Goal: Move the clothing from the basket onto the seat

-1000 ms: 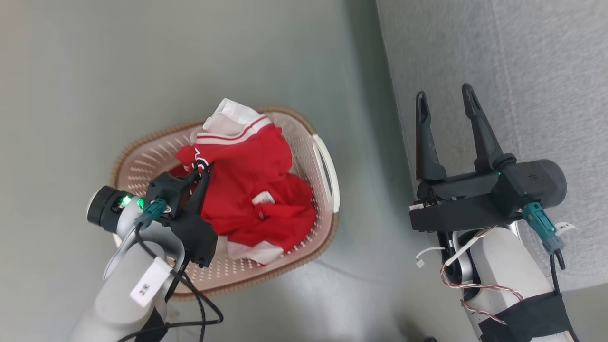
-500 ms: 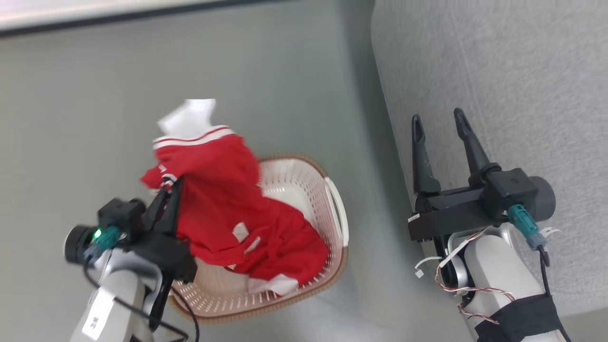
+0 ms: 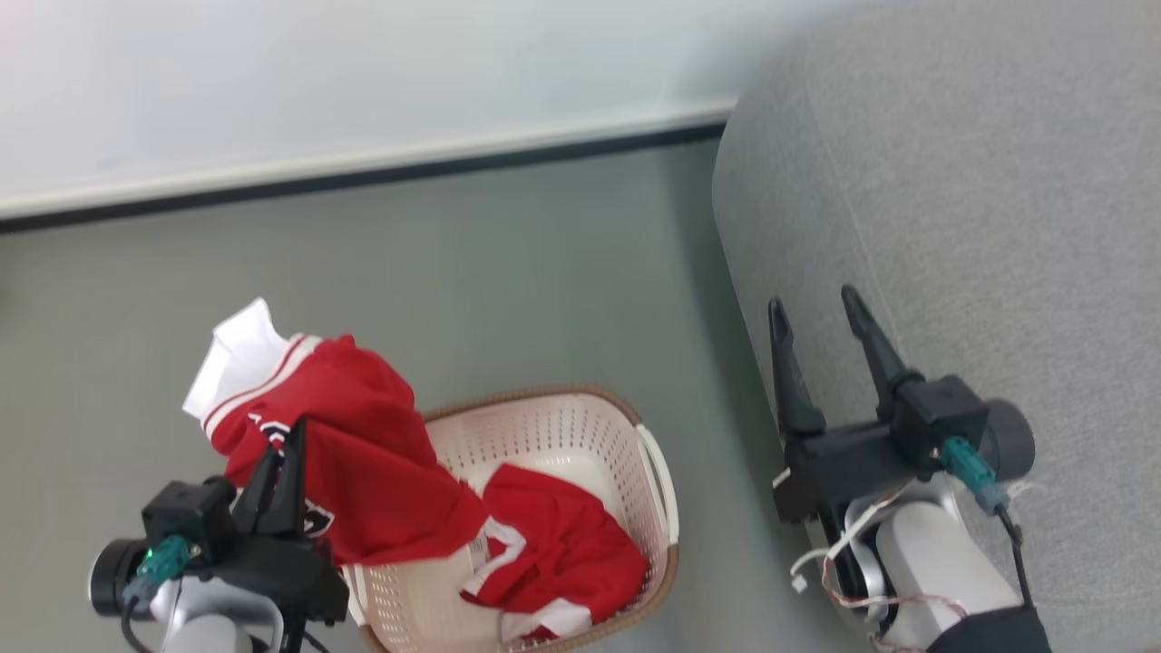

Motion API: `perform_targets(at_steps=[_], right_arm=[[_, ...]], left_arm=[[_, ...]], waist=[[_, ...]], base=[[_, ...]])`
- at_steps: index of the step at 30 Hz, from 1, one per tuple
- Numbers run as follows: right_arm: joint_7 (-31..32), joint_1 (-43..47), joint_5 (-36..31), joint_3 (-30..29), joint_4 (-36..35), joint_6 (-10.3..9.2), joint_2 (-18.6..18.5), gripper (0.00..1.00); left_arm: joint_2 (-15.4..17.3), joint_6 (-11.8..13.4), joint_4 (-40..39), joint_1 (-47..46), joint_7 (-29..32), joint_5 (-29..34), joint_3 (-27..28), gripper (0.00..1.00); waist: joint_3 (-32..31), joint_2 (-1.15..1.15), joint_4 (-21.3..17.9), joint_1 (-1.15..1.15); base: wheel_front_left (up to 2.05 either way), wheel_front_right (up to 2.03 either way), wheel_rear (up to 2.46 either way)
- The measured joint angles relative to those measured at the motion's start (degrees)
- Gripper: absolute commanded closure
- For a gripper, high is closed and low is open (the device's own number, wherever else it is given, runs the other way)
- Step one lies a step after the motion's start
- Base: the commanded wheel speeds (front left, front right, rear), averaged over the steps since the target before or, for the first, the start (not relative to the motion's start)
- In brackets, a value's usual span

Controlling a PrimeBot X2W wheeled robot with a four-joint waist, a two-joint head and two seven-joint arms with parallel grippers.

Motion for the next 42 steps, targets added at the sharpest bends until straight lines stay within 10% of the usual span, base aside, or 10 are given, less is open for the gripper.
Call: perform_targets(at_steps=[33,42], right_arm=[[0.0,8.44,1.6,8.44,3.91,9.81,-0.1,0.0],[0.0,5.24,5.05,18.95,3.68,11.1,-0.18,0.0]], left_arm=[[-3.74,0.88,-12.66,8.32,0.08,3.59,-7.1,1.0],[-4.01,0.37,-14.05,7.41,2.21,4.79,-9.38,1.0]], waist=[[-21.37,0.01,2.51,0.01],[-21.3,0.01,3.59,0.01]], base=[[0.0,0.0,0.0],[0.0,0.0,0.0]])
